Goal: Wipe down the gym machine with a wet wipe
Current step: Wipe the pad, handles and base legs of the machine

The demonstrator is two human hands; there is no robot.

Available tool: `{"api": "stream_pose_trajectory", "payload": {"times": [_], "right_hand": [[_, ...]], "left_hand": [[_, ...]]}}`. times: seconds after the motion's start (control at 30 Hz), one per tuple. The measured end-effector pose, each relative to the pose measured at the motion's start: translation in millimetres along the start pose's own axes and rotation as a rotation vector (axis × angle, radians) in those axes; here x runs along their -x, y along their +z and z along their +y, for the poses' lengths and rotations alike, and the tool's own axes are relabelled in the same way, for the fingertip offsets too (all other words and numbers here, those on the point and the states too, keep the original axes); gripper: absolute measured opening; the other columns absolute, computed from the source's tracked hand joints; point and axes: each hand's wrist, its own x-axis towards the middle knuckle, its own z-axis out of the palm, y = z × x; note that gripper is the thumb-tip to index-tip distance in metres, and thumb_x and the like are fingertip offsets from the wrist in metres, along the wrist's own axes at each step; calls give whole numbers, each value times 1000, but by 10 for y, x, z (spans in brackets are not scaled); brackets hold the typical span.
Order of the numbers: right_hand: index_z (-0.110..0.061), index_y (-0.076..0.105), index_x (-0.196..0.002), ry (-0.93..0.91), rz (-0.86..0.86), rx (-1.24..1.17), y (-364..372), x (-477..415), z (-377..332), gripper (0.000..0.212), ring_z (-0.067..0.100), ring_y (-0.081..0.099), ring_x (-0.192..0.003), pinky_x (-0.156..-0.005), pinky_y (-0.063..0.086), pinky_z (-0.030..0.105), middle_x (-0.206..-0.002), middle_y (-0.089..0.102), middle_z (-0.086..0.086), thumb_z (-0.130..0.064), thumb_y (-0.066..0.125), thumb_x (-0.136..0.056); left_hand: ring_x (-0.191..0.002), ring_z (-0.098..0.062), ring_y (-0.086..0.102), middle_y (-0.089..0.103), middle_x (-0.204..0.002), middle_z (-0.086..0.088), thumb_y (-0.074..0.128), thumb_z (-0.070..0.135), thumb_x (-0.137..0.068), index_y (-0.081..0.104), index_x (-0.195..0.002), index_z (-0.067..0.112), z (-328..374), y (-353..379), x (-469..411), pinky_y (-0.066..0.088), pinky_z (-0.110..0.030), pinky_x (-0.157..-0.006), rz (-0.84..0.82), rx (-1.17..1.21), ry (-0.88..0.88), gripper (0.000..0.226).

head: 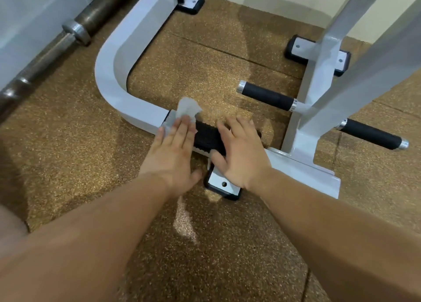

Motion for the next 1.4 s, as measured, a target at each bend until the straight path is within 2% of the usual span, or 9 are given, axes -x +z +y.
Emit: {"api": "stream_pose_trajectory", "payload": {"times": [0.17, 0.23, 0.5, 0.57, 0.7, 0.8, 1.03, 1.27, 1.4], "right_hand": [[-14, 33, -155, -19, -23, 126, 48, -664, -432, 75, 36, 33, -143, -120, 23, 52, -154, 41, 13, -66, 29, -101], [-17, 31, -157, -9, -42, 135, 50, -876, -558, 76, 35, 34, -143, -119, 24, 52, -154, 42, 11, -68, 25, -101], [-24, 56, -137, 167, 26, -8, 161, -1142, -745, 62, 36, 45, -132, -109, 35, 52, -138, 60, 10, -61, 20, -104], [-24, 55, -138, 167, 19, 43, 149, -1141, -752, 62, 36, 46, -131, -108, 37, 52, -137, 60, 9, -61, 19, -103], [-24, 56, -138, 182, -13, 69, 119, -1130, -785, 61, 37, 44, -134, -109, 35, 49, -139, 60, 8, -60, 19, -104], [-25, 59, -131, 196, -2, 90, 136, -1125, -788, 61, 33, 49, -125, -103, 39, 48, -129, 64, 5, -61, 19, -103], [-27, 63, -125, 213, 26, 56, 165, -1148, -796, 69, 27, 50, -116, -95, 41, 45, -120, 66, 0, -63, 9, -98], [-25, 65, -120, 204, 12, 74, 145, -1148, -804, 76, 30, 51, -108, -88, 41, 44, -112, 67, 1, -64, 4, -96], [-25, 68, -114, 214, 0, 80, 146, -1139, -831, 72, 29, 53, -107, -90, 42, 45, -111, 69, 0, -62, 9, -98]], "left_hand": [[-155, -21, -24, -32, -166, -7, 41, 67, -94, -28, -157, 13, -519, 15, 10, -9, -46, -127, -2, 58, -112, 108], [-155, -21, -24, -31, -166, -6, 41, 67, -93, -26, -158, 13, -648, 19, -38, -8, -46, -127, 0, 72, -132, 108], [-153, -21, -30, -34, -165, -2, 49, 62, -92, -26, -158, 18, -1138, 166, -36, -20, -51, -122, 44, -64, 185, 109], [-157, -22, -17, -21, -169, -2, 48, 60, -92, -13, -163, 19, -1265, 205, -68, -13, -56, -123, 92, -78, 252, 102], [-149, -31, 34, 30, -165, -13, 47, 49, -85, 39, -154, 15, -1369, 242, -182, 16, -54, -122, 328, -37, 362, 77], [-148, -37, 36, 37, -160, -22, 53, 38, -84, 53, -140, 3, -1315, 322, -311, 22, -55, -123, 417, 4, 454, 66], [-156, -37, 18, 22, -167, -21, 53, 29, -84, 25, -159, -1, -1286, 512, -368, 14, -55, -127, 514, 9, 438, 85], [-156, -38, 16, 22, -168, -15, 70, 41, -75, 31, -159, 9, -1525, 499, -495, 5, -60, -125, 512, 129, 182, 99], [-157, -35, 16, 24, -168, -15, 68, 48, -73, 31, -158, 4, -1318, 558, -343, 10, -59, -126, 514, 154, 278, 103]]}}
